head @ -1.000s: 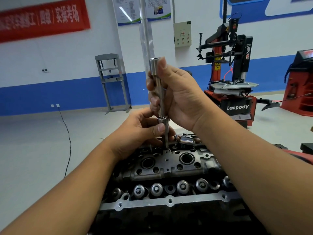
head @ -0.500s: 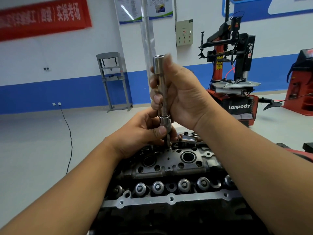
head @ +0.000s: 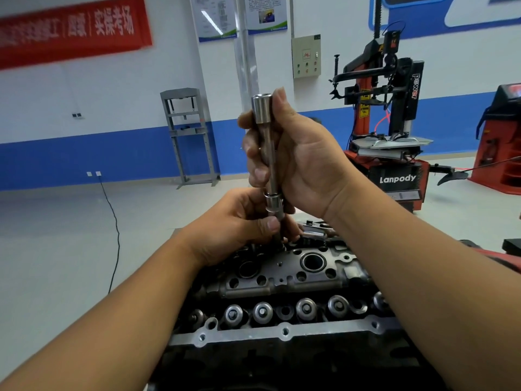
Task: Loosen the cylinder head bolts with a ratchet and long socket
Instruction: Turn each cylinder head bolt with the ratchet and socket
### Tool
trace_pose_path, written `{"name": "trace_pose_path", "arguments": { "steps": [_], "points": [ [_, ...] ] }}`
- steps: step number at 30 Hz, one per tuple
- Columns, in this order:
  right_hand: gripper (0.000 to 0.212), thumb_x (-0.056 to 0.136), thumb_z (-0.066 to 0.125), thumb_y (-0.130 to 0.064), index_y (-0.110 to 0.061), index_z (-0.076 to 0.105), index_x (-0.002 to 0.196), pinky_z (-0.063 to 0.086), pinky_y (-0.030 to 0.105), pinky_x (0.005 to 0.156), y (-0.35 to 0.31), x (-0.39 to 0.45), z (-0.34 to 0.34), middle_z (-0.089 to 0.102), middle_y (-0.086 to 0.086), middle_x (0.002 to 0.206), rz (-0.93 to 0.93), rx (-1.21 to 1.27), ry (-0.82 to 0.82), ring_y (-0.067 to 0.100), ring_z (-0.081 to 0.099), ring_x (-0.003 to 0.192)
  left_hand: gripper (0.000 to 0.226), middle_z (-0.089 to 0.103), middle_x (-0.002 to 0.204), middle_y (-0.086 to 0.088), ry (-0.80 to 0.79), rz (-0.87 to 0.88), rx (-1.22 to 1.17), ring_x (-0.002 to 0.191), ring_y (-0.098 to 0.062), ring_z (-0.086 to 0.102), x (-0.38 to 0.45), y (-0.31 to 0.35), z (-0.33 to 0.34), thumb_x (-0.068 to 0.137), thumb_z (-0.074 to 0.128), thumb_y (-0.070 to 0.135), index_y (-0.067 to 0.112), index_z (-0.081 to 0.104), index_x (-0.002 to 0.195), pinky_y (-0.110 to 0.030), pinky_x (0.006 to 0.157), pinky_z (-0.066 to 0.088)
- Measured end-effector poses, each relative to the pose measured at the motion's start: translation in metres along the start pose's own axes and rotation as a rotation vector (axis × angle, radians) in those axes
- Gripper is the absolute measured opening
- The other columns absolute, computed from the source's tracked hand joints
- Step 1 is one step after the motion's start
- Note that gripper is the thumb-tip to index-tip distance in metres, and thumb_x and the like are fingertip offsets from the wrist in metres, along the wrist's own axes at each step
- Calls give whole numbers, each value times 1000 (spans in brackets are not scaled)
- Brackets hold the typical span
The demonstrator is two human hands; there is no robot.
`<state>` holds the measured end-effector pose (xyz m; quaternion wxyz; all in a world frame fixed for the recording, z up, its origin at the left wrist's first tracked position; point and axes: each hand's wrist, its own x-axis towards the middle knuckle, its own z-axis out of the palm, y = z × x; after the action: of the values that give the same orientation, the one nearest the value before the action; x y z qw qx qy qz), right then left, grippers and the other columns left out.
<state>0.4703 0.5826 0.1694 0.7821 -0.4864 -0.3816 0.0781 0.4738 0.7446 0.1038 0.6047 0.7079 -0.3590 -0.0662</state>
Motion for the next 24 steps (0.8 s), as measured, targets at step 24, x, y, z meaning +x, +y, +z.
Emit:
{"name": "trace_pose_path", "arguments": {
  "steps": [24],
  "points": [
    [27,101,58,-36,-9,59,95,41,33,57,2,1,0,62,7,79,-74,-43,77,20,50,53,21,77,103,-9,153,47,-49,97,-35,77,1,1,-7,83,84,16,18,79,103,-47,85,63]
  ]
}}
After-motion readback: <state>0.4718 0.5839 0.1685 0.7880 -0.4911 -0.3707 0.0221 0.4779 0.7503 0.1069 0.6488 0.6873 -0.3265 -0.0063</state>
